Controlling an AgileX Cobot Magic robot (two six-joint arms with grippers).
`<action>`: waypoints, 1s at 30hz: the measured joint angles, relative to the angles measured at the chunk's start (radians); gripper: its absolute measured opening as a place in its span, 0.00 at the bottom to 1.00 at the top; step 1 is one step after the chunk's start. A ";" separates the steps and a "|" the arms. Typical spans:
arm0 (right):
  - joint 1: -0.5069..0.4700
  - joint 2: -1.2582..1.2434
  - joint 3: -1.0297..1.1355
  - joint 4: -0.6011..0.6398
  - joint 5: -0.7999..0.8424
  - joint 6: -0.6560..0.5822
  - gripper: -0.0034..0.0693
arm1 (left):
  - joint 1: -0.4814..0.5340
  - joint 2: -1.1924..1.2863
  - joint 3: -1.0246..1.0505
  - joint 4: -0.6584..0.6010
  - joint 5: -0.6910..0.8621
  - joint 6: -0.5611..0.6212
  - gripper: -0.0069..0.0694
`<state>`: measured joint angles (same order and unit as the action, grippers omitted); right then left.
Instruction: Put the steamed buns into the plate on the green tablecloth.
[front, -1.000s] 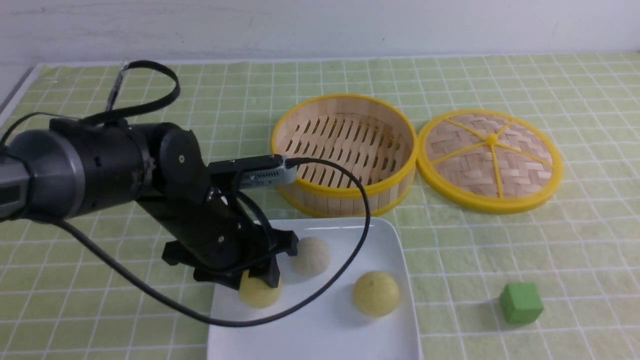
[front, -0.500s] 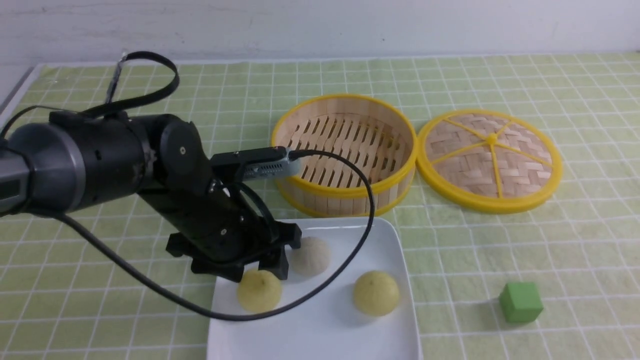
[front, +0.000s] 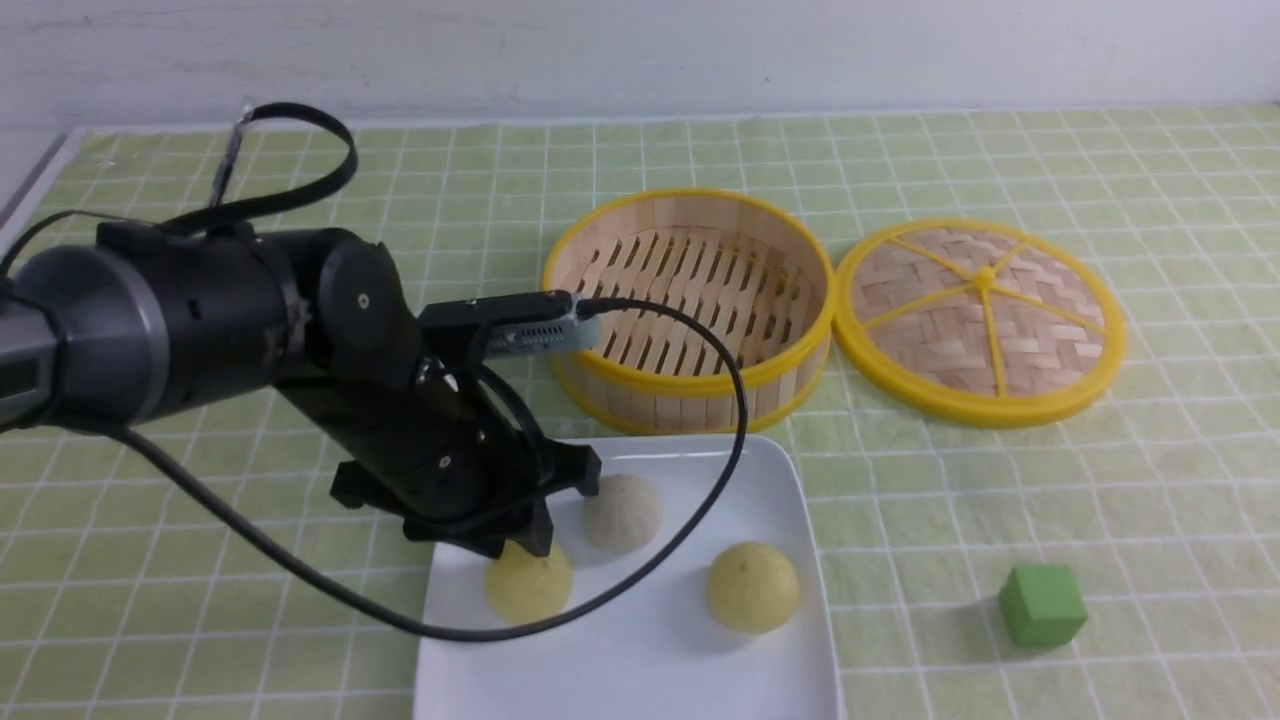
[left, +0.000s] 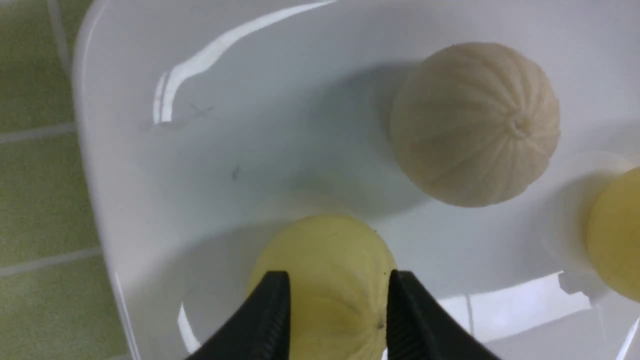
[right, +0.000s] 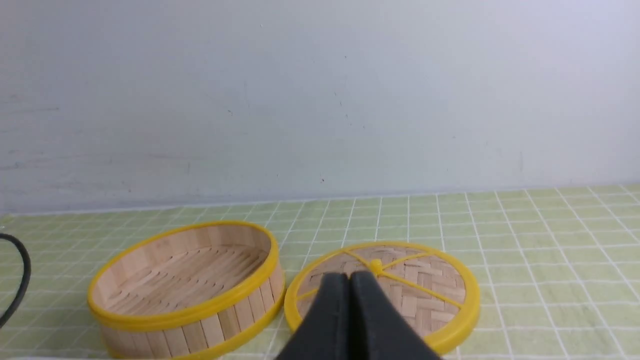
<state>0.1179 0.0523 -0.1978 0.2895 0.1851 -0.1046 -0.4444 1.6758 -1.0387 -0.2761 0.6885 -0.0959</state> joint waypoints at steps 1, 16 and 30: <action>0.000 -0.008 0.018 -0.016 0.018 0.000 0.04 | 0.000 -0.008 0.000 0.001 0.007 0.001 0.32; -0.123 -0.064 0.216 -0.200 0.218 -0.002 0.05 | 0.000 -0.208 0.000 0.064 0.092 0.004 0.09; -0.124 -0.064 0.215 -0.233 0.228 -0.002 0.05 | 0.000 -0.610 0.062 0.239 0.333 -0.043 0.09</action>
<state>-0.0063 -0.0122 0.0173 0.0565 0.4129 -0.1068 -0.4444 1.0662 -0.9768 -0.0372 1.0215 -0.1392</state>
